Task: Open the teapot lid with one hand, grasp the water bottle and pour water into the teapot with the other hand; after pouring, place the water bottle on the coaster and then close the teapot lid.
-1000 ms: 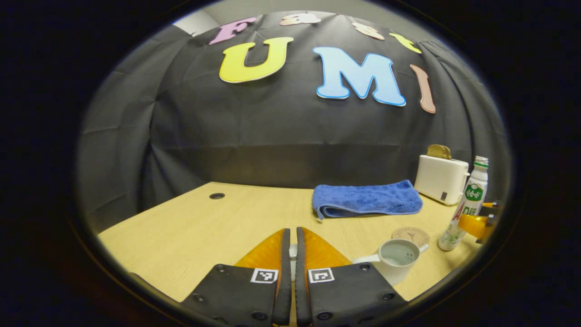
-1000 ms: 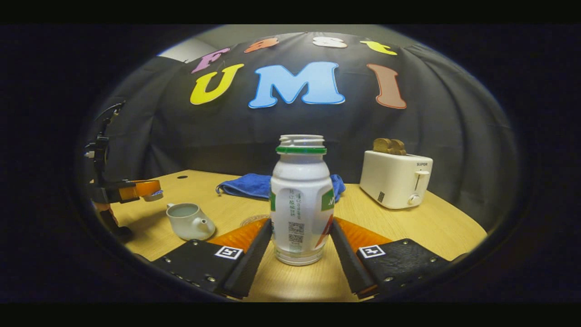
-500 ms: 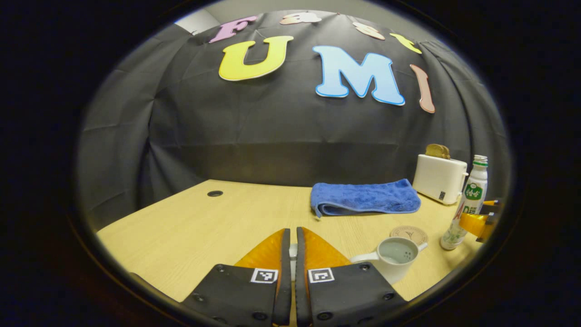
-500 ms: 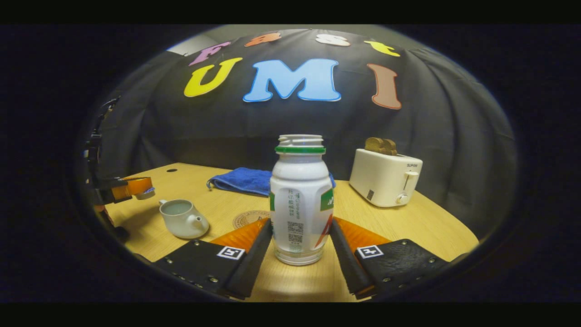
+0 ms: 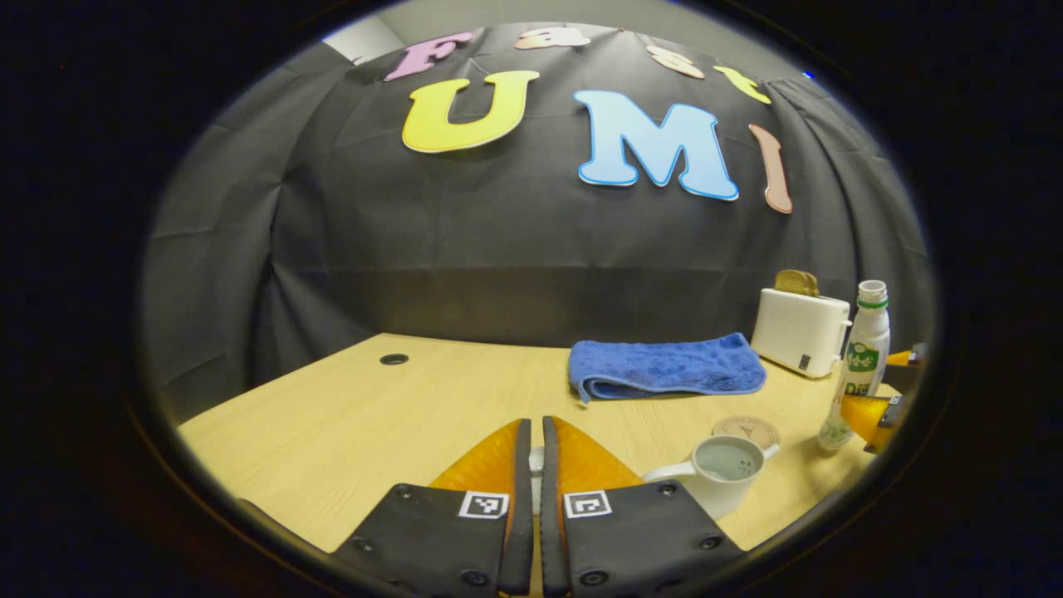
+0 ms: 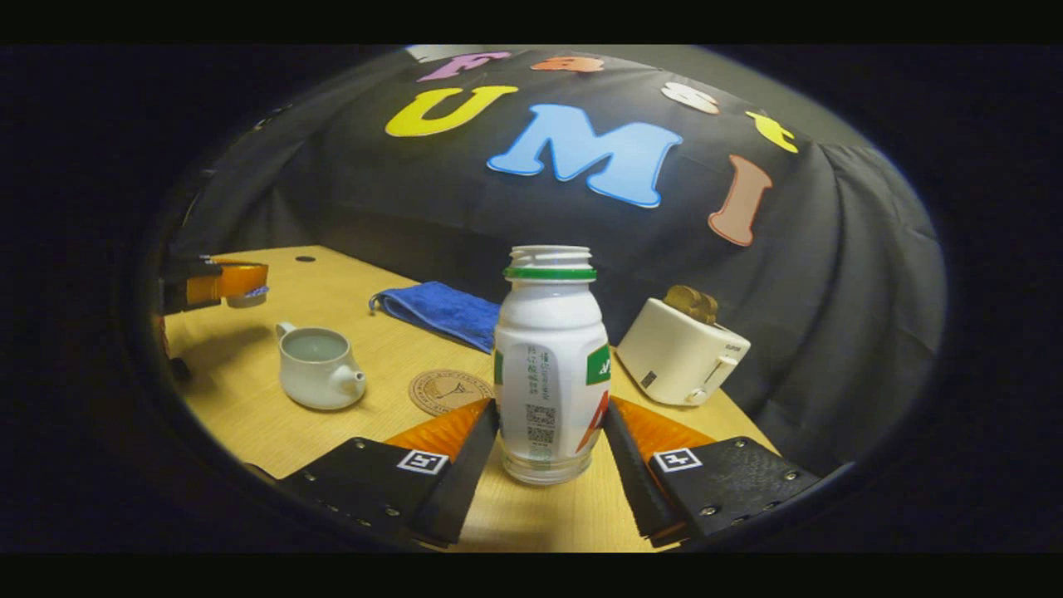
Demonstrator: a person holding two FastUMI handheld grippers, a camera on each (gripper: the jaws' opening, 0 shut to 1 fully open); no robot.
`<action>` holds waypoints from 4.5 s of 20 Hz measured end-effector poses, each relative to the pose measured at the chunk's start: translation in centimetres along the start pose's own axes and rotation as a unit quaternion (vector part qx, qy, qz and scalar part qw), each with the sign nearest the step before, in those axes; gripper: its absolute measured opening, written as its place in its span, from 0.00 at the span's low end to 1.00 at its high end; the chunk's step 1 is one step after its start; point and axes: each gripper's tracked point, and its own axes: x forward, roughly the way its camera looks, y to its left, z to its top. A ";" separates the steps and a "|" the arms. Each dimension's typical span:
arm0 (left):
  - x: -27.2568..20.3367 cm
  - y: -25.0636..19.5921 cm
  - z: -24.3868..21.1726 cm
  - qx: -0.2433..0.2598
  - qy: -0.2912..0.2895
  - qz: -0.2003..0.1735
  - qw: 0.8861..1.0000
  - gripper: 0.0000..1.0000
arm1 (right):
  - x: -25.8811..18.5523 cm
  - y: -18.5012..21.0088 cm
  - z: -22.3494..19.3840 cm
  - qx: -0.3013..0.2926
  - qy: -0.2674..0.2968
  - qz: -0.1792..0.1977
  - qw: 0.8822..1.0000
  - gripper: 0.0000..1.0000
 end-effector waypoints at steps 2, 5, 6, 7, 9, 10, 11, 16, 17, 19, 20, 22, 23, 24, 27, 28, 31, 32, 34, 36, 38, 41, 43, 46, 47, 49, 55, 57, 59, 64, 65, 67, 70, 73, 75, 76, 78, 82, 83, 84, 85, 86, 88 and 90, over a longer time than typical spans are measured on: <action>0.0 0.2 0.0 0.001 -0.001 0.003 1.000 0.14 | 0.0 0.7 0.4 -0.039 -0.003 0.005 0.999 0.75; 0.1 0.7 0.0 0.000 -0.001 0.008 1.000 0.14 | 0.2 1.2 1.4 -0.106 -0.012 0.001 0.994 0.75; 0.1 0.9 0.0 -0.001 -0.001 0.010 1.000 0.14 | 0.2 1.2 1.7 -0.132 -0.016 -0.006 0.991 0.75; 0.1 1.1 0.0 -0.001 -0.001 0.013 1.000 0.14 | 0.3 1.2 2.1 -0.158 -0.019 -0.012 0.987 0.75; 0.1 1.6 0.0 -0.002 0.000 0.019 1.000 0.14 | 0.6 1.6 2.4 -0.198 -0.022 -0.015 0.980 0.75; 0.2 1.9 -0.2 -0.002 0.001 0.022 1.000 0.14 | 0.8 1.9 2.5 -0.214 -0.021 -0.014 0.977 0.75; 0.2 2.2 -0.2 -0.004 0.003 0.025 1.000 0.14 | 0.9 2.1 2.6 -0.229 -0.020 -0.015 0.973 0.75; 0.2 4.2 -0.3 -0.022 0.005 0.044 0.999 0.14 | 1.5 2.9 3.1 -0.308 -0.027 -0.026 0.951 0.75; 0.2 4.5 -0.3 -0.027 0.005 0.048 0.998 0.14 | 1.4 2.9 3.2 -0.325 -0.030 -0.031 0.945 0.75; 0.2 5.1 -0.4 -0.040 0.006 0.053 0.998 0.14 | 1.5 2.7 3.8 -0.363 -0.041 -0.049 0.929 0.75; 0.2 5.4 -0.5 -0.044 0.006 0.056 0.997 0.14 | 1.6 2.8 4.0 -0.380 -0.048 -0.056 0.922 0.75; 0.1 5.8 -0.5 -0.046 0.006 0.061 0.997 0.14 | 1.7 3.3 3.9 -0.399 -0.053 -0.059 0.913 0.75; 0.1 5.8 -0.5 -0.047 0.006 0.062 0.997 0.14 | 1.8 3.3 4.0 -0.406 -0.054 -0.060 0.910 0.75; 0.1 5.9 -0.5 -0.049 0.006 0.063 0.997 0.14 | 1.6 3.5 4.0 -0.416 -0.056 -0.064 0.905 0.75; 0.1 5.8 -0.6 -0.047 0.009 0.064 0.997 0.14 | 1.6 3.3 4.7 -0.455 -0.070 -0.084 0.884 0.75; 0.2 5.8 -0.7 -0.046 0.010 0.063 0.997 0.14 | 1.6 3.3 4.9 -0.466 -0.073 -0.086 0.878 0.75; 0.1 5.8 -0.6 -0.046 0.011 0.064 0.997 0.14 | 1.3 3.4 5.2 -0.493 -0.079 -0.090 0.862 0.75; 0.2 5.8 -0.7 -0.047 0.010 0.064 0.997 0.14 | 1.4 3.3 5.3 -0.501 -0.081 -0.091 0.857 0.75; 0.2 5.7 -0.7 -0.048 0.010 0.064 0.997 0.14 | 1.3 3.5 5.4 -0.518 -0.086 -0.093 0.846 0.75; 0.2 5.7 -0.7 -0.048 0.011 0.063 0.997 0.14 | 1.5 3.6 5.5 -0.529 -0.088 -0.094 0.839 0.75; 0.2 5.7 -0.8 -0.048 0.012 0.063 0.997 0.14 | 1.6 3.6 5.6 -0.539 -0.090 -0.096 0.832 0.75; 0.3 5.6 -0.8 -0.048 0.013 0.062 0.997 0.14 | 1.7 3.4 5.7 -0.553 -0.092 -0.100 0.822 0.75; 0.2 5.6 -0.9 -0.048 0.014 0.061 0.997 0.14 | 1.8 3.4 5.8 -0.568 -0.090 -0.105 0.811 0.75; 0.2 5.5 -0.9 -0.047 0.016 0.060 0.997 0.14 | 2.1 3.1 5.6 -0.580 -0.089 -0.106 0.803 0.75; 0.3 5.5 -0.9 -0.047 0.016 0.060 0.997 0.14 | 2.2 3.0 5.7 -0.584 -0.090 -0.107 0.799 0.75; 0.3 5.5 -0.9 -0.048 0.015 0.060 0.997 0.14 | 2.4 3.1 6.1 -0.594 -0.093 -0.110 0.792 0.75; 0.3 5.5 -0.9 -0.048 0.015 0.060 0.997 0.14 | 2.4 3.1 6.8 -0.616 -0.103 -0.119 0.772 0.75; 0.3 5.5 -1.0 -0.049 0.016 0.060 0.997 0.14 | 2.6 2.9 6.9 -0.620 -0.105 -0.122 0.768 0.75; 0.4 5.3 -1.2 -0.050 0.018 0.059 0.997 0.14 | 2.3 3.0 6.9 -0.620 -0.107 -0.121 0.768 0.75; 0.8 5.3 -1.5 -0.054 0.018 0.059 0.997 0.14 | 2.3 2.8 7.5 -0.623 -0.109 -0.125 0.765 0.75; 0.8 5.3 -1.4 -0.053 0.019 0.058 0.997 0.14 | 2.2 2.9 7.5 -0.624 -0.110 -0.125 0.763 0.75; 0.8 5.2 -1.4 -0.053 0.019 0.059 0.997 0.14 | 2.2 2.8 7.7 -0.627 -0.111 -0.127 0.761 0.75; 1.0 5.2 -1.5 -0.053 0.019 0.058 0.997 0.14 | 2.1 2.7 7.7 -0.629 -0.113 -0.127 0.758 0.75; 1.0 5.2 -1.6 -0.052 0.020 0.058 0.997 0.14 | 2.3 2.6 7.9 -0.633 -0.115 -0.127 0.755 0.75; 1.0 5.3 -1.6 -0.052 0.021 0.058 0.997 0.14 | 2.4 2.5 8.0 -0.635 -0.116 -0.127 0.754 0.75; 1.0 5.3 -1.7 -0.052 0.021 0.058 0.997 0.14 | 2.3 2.6 8.0 -0.636 -0.116 -0.127 0.752 0.75; 1.2 5.3 -1.8 -0.052 0.022 0.058 0.997 0.14 | 2.2 2.6 8.0 -0.638 -0.117 -0.127 0.750 0.75; 1.2 5.4 -1.8 -0.051 0.023 0.059 0.997 0.14 | 2.3 2.5 8.2 -0.647 -0.119 -0.127 0.742 0.75; 1.2 5.3 -1.8 -0.051 0.024 0.059 0.997 0.14 | 2.2 2.6 8.2 -0.649 -0.119 -0.127 0.740 0.75; 1.3 5.3 -1.9 -0.051 0.024 0.058 0.997 0.14 | 2.4 2.4 8.2 -0.651 -0.119 -0.127 0.739 0.75; 1.3 5.3 -1.9 -0.051 0.025 0.058 0.997 0.14 | 2.4 2.3 8.3 -0.652 -0.119 -0.126 0.739 0.75; 1.3 5.3 -1.9 -0.051 0.026 0.058 0.997 0.14 | 2.4 2.4 8.3 -0.652 -0.119 -0.126 0.738 0.75; 1.3 5.3 -2.0 -0.050 0.027 0.058 0.997 0.14 | 2.5 2.3 8.4 -0.657 -0.119 -0.126 0.734 0.75; 1.4 5.3 -2.0 -0.050 0.027 0.058 0.997 0.14 | 2.5 2.5 8.5 -0.663 -0.122 -0.127 0.727 0.75</action>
